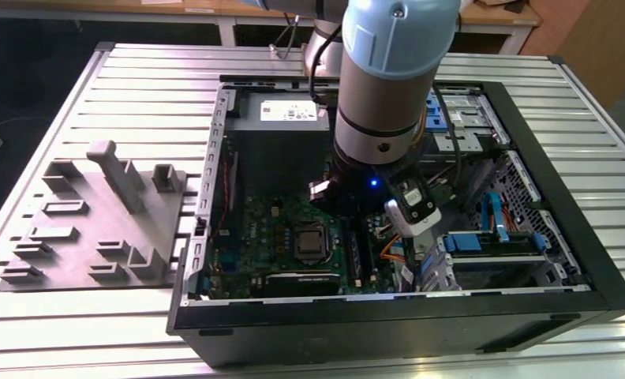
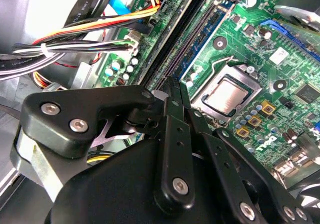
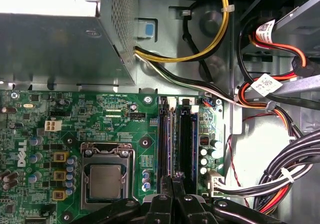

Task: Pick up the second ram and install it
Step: 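Insert the second ram into the second slot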

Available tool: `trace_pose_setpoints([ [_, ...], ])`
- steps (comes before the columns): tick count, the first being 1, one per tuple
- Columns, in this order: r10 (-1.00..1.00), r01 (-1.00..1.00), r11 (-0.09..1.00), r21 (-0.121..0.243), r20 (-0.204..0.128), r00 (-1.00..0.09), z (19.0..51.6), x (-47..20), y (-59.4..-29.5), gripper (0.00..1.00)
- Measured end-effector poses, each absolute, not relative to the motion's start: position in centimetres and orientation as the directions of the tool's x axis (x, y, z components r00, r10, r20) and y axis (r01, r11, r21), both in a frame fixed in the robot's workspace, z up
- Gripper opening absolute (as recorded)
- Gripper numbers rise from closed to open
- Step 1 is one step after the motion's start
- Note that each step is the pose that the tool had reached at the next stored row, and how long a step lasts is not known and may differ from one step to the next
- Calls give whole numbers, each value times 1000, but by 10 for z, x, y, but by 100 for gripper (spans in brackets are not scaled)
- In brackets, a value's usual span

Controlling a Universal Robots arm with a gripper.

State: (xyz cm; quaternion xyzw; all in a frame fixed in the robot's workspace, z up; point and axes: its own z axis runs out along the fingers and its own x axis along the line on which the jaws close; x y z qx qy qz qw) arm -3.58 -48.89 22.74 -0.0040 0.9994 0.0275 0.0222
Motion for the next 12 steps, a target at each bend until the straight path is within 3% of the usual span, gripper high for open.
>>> trace_pose_setpoints([
  [12,17,15,998,55,-45,-999,226,-36,-489,11],
])
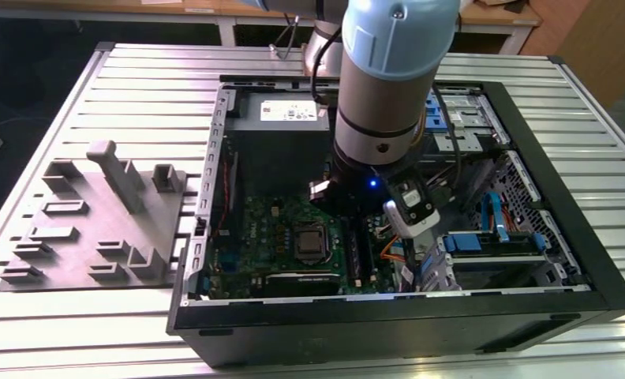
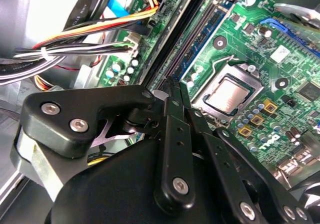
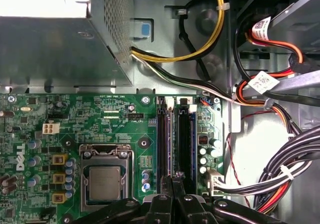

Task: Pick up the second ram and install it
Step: 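Insert the second ram into the second slot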

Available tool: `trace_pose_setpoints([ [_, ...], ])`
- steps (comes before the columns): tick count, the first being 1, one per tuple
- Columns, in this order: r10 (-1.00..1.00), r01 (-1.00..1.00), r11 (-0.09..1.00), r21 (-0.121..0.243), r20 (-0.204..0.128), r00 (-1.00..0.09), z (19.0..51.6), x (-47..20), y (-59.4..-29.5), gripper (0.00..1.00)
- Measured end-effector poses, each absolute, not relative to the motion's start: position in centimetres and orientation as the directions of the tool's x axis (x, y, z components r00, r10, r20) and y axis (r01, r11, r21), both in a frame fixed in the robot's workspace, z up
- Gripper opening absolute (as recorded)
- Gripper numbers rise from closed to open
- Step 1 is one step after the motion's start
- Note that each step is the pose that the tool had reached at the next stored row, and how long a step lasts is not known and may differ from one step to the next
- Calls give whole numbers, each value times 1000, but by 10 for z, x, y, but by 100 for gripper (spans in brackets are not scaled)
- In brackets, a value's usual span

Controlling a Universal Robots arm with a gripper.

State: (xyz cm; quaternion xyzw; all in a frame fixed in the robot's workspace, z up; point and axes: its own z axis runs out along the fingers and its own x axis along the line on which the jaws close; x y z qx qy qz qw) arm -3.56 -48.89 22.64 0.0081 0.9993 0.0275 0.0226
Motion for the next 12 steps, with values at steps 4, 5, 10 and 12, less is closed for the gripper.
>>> trace_pose_setpoints([
  [4,18,15,998,55,-45,-999,226,-36,-489,11],
  [5,18,16,998,55,-45,-999,226,-36,-489,11],
  [10,21,18,998,56,-45,-999,226,-35,-489,11],
  [12,21,18,998,60,-45,-999,226,-35,-489,11],
])
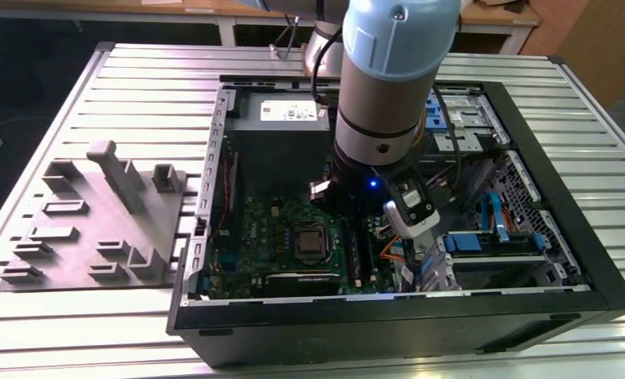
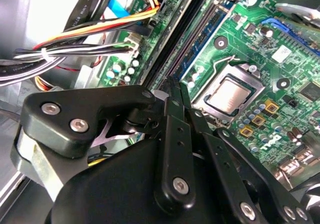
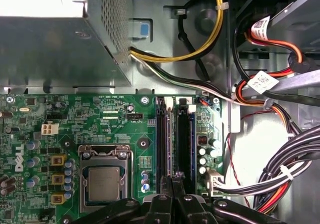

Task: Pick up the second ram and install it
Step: 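Insert the second ram into the second slot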

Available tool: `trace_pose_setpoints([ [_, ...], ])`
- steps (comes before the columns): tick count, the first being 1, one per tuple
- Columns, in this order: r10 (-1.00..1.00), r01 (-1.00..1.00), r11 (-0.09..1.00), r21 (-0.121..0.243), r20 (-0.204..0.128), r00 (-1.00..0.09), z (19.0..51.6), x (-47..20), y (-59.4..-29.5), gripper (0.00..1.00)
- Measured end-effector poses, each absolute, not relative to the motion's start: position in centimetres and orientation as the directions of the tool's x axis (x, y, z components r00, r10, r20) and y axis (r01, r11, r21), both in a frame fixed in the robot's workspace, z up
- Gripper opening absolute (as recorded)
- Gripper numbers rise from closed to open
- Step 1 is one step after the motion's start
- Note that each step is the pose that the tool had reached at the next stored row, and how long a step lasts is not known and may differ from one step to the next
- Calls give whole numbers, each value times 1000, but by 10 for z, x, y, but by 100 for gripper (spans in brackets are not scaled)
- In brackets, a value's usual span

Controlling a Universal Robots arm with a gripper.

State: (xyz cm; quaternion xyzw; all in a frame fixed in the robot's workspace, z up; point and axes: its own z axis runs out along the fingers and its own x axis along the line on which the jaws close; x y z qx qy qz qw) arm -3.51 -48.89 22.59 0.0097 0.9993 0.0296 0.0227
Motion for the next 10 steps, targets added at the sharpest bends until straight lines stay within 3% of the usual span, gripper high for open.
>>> trace_pose_setpoints([
  [10,21,18,998,64,-44,-999,225,-35,-489,11],
])
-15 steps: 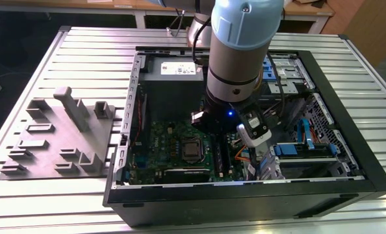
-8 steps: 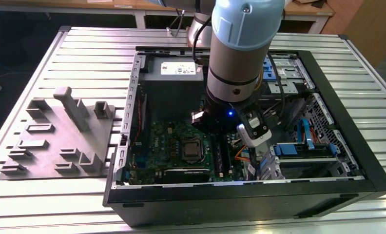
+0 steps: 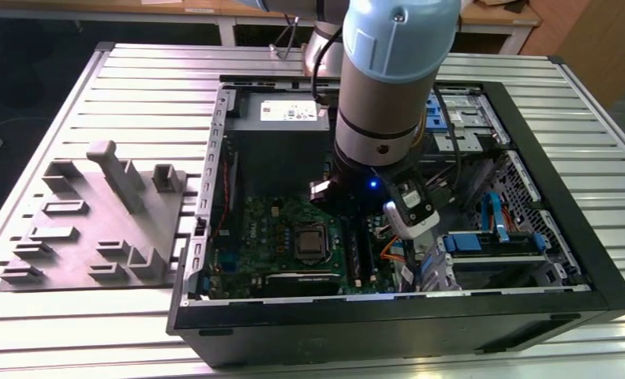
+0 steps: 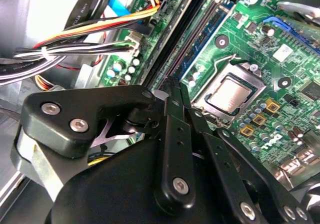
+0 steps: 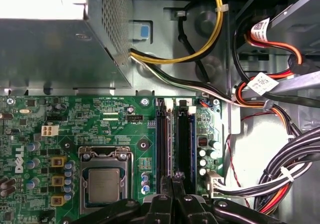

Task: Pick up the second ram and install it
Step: 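Insert the second ram into the second slot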

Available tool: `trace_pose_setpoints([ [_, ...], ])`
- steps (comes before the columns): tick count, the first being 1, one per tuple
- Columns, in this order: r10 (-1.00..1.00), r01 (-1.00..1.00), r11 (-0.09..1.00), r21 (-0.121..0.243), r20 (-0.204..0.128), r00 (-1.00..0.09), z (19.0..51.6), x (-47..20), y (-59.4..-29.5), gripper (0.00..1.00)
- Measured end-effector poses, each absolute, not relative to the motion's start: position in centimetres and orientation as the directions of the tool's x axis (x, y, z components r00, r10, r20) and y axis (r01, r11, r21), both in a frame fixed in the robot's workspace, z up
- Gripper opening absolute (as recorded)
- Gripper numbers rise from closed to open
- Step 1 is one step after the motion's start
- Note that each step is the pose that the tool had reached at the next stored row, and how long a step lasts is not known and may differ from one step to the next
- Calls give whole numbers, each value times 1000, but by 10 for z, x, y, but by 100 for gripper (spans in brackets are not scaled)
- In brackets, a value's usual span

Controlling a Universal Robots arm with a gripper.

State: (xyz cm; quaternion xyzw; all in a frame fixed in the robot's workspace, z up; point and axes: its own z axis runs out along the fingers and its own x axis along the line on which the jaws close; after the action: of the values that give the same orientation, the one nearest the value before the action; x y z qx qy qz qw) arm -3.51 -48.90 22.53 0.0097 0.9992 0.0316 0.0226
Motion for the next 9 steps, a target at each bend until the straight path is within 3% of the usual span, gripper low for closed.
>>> trace_pose_setpoints([
  [9,21,18,998,66,-44,-999,225,-35,-489,11],
])
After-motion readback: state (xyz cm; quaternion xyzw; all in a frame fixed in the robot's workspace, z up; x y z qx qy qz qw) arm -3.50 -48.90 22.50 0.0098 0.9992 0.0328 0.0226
